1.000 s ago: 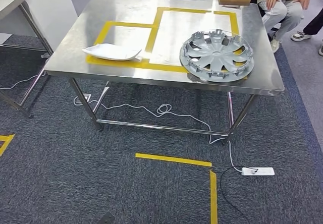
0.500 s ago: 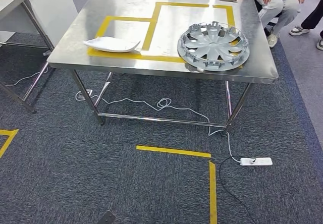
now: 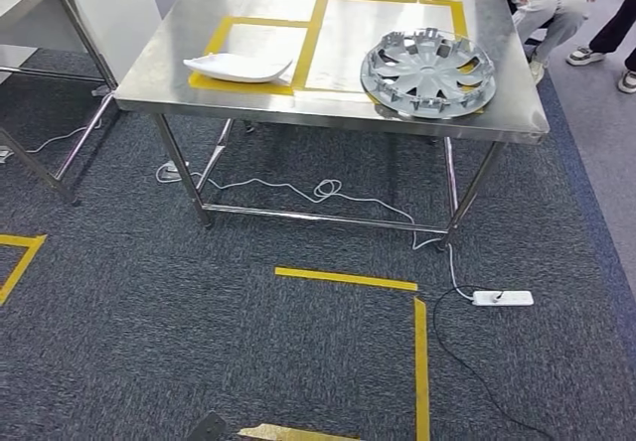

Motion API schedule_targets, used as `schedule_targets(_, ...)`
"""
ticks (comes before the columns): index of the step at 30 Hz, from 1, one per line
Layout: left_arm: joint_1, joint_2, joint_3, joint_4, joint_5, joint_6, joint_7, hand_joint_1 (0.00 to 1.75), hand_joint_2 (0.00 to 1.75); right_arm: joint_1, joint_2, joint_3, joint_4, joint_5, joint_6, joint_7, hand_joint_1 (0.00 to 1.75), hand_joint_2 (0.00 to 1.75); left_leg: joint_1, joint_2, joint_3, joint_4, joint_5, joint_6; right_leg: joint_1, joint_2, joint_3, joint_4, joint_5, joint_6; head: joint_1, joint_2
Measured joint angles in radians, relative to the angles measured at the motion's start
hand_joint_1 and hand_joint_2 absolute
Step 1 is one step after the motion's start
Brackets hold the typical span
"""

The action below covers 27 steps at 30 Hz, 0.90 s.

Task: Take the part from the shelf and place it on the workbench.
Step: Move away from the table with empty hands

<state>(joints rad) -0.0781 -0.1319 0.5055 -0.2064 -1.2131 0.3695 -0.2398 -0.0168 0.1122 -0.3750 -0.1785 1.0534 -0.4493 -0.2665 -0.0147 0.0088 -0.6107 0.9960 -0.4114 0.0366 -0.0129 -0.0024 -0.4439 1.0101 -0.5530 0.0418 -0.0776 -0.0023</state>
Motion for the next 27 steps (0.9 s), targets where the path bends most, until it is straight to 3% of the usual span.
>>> schedule_targets(2,-0.001,0.0,0.0,0.0,0.0,0.001,0.0,0.0,0.0,-0.002,0.0,0.0,0.0,0.0,0.001,0.0,0.0,0.0,-0.001,0.001,-0.008,0.003,0.017,-0.01,0.005,0.0,0.029,-0.06,-0.014,-0.009,0.002,0.0)
schedule_targets(4,0.001,0.001,0.0,0.0,0.0,0.001,0.0,0.0,0.0,0.0,0.0,0.0,0.0,0.0,0.002,0.0,0.0,0.0,0.004,-0.001,-0.014,0.009,0.014,-0.022,0.003,-0.003,0.012,-0.061,0.0,-0.023,0.004,0.0)
schedule_targets(6,0.004,0.001,0.001,0.0,0.001,0.001,0.0,0.0,0.0,0.002,0.001,0.0,0.0,0.0,0.004,0.0,0.0,0.0,0.009,-0.004,-0.03,0.066,-0.059,-0.036,0.0,-0.008,-0.007,-0.063,0.02,-0.039,-0.001,0.0)
schedule_targets(8,0.005,0.001,0.001,0.0,0.001,0.001,0.001,0.0,0.0,0.002,0.0,-0.001,0.0,0.0,0.005,0.0,0.0,0.0,0.014,-0.005,-0.053,0.19,-0.163,-0.048,0.001,-0.009,-0.032,-0.061,0.041,-0.045,-0.005,0.0)
schedule_targets(9,0.004,0.001,0.001,0.0,0.001,0.001,0.001,0.0,0.0,0.002,0.0,-0.001,0.0,0.0,0.005,0.0,0.0,0.0,0.017,-0.005,-0.059,0.248,-0.189,-0.051,0.001,-0.009,-0.045,-0.058,0.052,-0.044,-0.005,0.0)
schedule_targets(10,0.004,0.001,0.001,0.0,0.001,0.001,0.001,0.0,0.0,0.002,0.0,-0.001,0.0,0.0,0.005,0.0,0.0,0.0,0.019,-0.004,-0.055,0.284,-0.19,-0.054,0.001,-0.009,-0.059,-0.055,0.063,-0.043,-0.005,0.0)
schedule_targets(11,0.004,0.001,0.001,0.0,0.001,0.001,0.001,0.0,0.0,0.002,0.0,-0.001,0.0,0.0,0.005,0.0,0.0,0.0,0.02,-0.004,-0.037,0.286,-0.17,-0.054,0.001,-0.009,-0.073,-0.05,0.072,-0.041,-0.005,0.0)
schedule_targets(13,0.004,0.002,0.001,0.0,0.001,0.001,0.001,0.0,0.0,0.002,0.0,-0.001,0.0,0.001,0.005,0.0,0.0,0.0,0.021,-0.005,0.044,0.186,-0.115,-0.049,0.001,-0.009,-0.101,-0.038,0.087,-0.035,-0.005,0.0)
schedule_targets(15,0.003,0.003,0.001,0.0,0.001,0.002,0.001,0.0,0.0,0.002,0.001,-0.001,0.0,0.002,0.005,0.0,0.0,0.0,0.017,-0.006,0.133,0.045,-0.107,-0.038,0.003,-0.009,-0.121,-0.027,0.099,-0.026,-0.005,0.0)
schedule_targets(16,0.002,0.003,0.001,0.0,0.001,0.002,0.001,0.0,0.0,0.002,0.001,-0.001,0.0,0.002,0.005,-0.001,0.0,0.0,0.015,-0.007,0.155,0.001,-0.114,-0.033,0.003,-0.009,-0.128,-0.024,0.105,-0.021,-0.005,0.0)
schedule_targets(18,0.002,0.004,0.001,0.0,0.001,0.003,0.001,0.0,0.0,0.002,0.001,-0.001,0.0,0.002,0.005,-0.001,0.0,0.0,0.012,-0.006,0.154,-0.024,-0.118,-0.023,0.003,-0.01,-0.14,-0.023,0.121,-0.006,-0.004,0.0)
schedule_targets(20,0.003,0.004,0.001,0.0,0.002,0.004,0.001,0.0,0.0,0.004,0.0,-0.001,0.0,0.002,0.005,-0.001,0.0,0.0,0.013,-0.004,0.14,-0.031,-0.104,-0.008,0.001,-0.008,-0.158,-0.004,0.101,0.005,-0.002,0.0)
schedule_targets(22,0.004,0.002,0.001,0.0,0.001,0.005,0.001,0.0,0.0,0.005,0.0,-0.001,0.0,0.002,0.005,-0.002,0.0,0.0,0.015,-0.001,0.121,-0.035,-0.086,0.006,0.0,-0.003,-0.194,0.084,0.022,0.012,0.004,0.0)
schedule_targets(24,0.004,0.002,0.001,0.0,0.0,0.006,0.001,0.0,0.0,0.005,0.0,0.0,0.0,0.002,0.005,-0.002,0.0,0.0,0.011,0.001,0.1,-0.034,-0.068,0.011,0.0,-0.002,-0.232,0.214,-0.049,0.016,0.008,0.0)
schedule_targets(25,0.005,0.002,0.001,0.0,0.0,0.006,0.001,0.0,0.0,0.006,0.0,0.0,0.0,0.002,0.005,-0.002,0.0,0.0,0.009,0.001,0.089,-0.033,-0.06,0.011,0.0,-0.002,-0.238,0.257,-0.054,0.018,0.008,0.0)
schedule_targets(26,0.005,0.002,0.001,0.0,0.0,0.007,0.001,0.0,0.0,0.006,-0.001,0.0,0.0,0.002,0.005,-0.002,0.0,0.0,0.008,0.002,0.079,-0.032,-0.052,0.01,0.0,-0.002,-0.229,0.267,-0.038,0.018,0.008,0.0)
schedule_targets(27,0.006,0.002,0.001,0.0,0.0,0.007,0.001,0.0,0.0,0.007,-0.001,-0.001,0.0,0.001,0.006,-0.001,0.0,0.0,0.007,0.002,0.07,-0.031,-0.045,0.009,0.0,-0.002,-0.2,0.24,-0.008,0.016,0.008,0.0)
